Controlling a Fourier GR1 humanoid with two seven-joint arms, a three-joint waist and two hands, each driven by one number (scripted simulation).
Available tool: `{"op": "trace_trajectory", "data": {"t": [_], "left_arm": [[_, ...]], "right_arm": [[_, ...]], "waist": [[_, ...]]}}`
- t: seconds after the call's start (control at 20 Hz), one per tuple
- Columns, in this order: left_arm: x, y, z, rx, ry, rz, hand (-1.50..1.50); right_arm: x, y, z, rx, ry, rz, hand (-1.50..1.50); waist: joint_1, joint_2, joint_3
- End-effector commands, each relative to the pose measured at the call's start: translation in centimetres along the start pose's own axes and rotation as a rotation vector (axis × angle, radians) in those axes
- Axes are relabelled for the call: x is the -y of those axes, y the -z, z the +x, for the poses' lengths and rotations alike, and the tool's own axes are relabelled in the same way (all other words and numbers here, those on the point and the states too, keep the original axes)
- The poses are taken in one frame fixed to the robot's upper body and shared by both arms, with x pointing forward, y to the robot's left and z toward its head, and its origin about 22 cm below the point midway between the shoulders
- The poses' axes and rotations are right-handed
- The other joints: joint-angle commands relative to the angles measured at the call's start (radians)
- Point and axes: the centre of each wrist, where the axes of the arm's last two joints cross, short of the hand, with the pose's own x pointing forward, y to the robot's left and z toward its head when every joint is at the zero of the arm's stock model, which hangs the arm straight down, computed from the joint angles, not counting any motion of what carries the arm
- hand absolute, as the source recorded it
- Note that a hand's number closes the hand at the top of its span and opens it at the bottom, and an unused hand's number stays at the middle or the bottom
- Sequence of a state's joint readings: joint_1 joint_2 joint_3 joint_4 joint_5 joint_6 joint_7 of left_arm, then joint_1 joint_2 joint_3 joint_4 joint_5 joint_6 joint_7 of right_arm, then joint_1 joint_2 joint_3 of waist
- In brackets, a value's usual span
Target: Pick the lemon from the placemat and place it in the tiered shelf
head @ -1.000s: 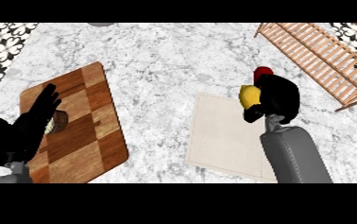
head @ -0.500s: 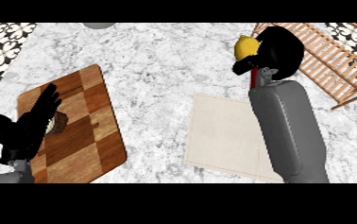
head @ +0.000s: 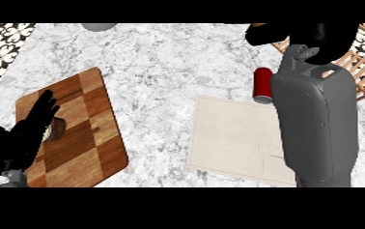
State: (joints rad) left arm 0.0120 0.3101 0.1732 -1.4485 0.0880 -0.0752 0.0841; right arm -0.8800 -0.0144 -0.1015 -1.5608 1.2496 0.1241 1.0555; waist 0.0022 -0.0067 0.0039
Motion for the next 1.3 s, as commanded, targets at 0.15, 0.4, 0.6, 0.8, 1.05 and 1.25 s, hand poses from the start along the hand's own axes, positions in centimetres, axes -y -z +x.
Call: {"op": "trace_trajectory", "data": {"t": [0.15,0.4,0.6,0.8,1.05,1.25], "left_arm": [[0.1,-0.9,-2.1,-0.050,0.001,0.021,0.00],[-1.0,-0.6,-1.9,-0.041,0.012,0.003,0.00],[-0.6,0.3,0.1,-0.050,-0.010,0.000,0.00],[1.2,-0.1,-0.1,-0.036,0.000,-0.007,0.00],[0.9,0.4,-1.4,-0.034,-0.001,0.001,0.00],[0.1,0.5,1.0,-0.025,-0.002,-0.004,0.00]], "right_arm": [[4.6,-0.5,1.4,-0.058,0.062,-0.095,1.50],[6.2,0.6,3.6,-0.083,-0.015,-0.194,1.50],[9.3,2.5,4.9,-0.127,-0.154,-0.250,1.50],[9.3,5.2,5.3,-0.126,-0.193,-0.249,1.50],[10.9,8.4,4.7,-0.137,-0.198,-0.244,1.50],[8.0,9.7,3.6,-0.173,-0.262,-0.267,1.50]], "waist": [[0.000,0.004,-0.004],[0.003,0.005,-0.005],[-0.002,0.002,-0.005],[0.008,0.006,-0.005],[0.004,0.009,-0.005],[0.013,0.010,-0.004]]}}
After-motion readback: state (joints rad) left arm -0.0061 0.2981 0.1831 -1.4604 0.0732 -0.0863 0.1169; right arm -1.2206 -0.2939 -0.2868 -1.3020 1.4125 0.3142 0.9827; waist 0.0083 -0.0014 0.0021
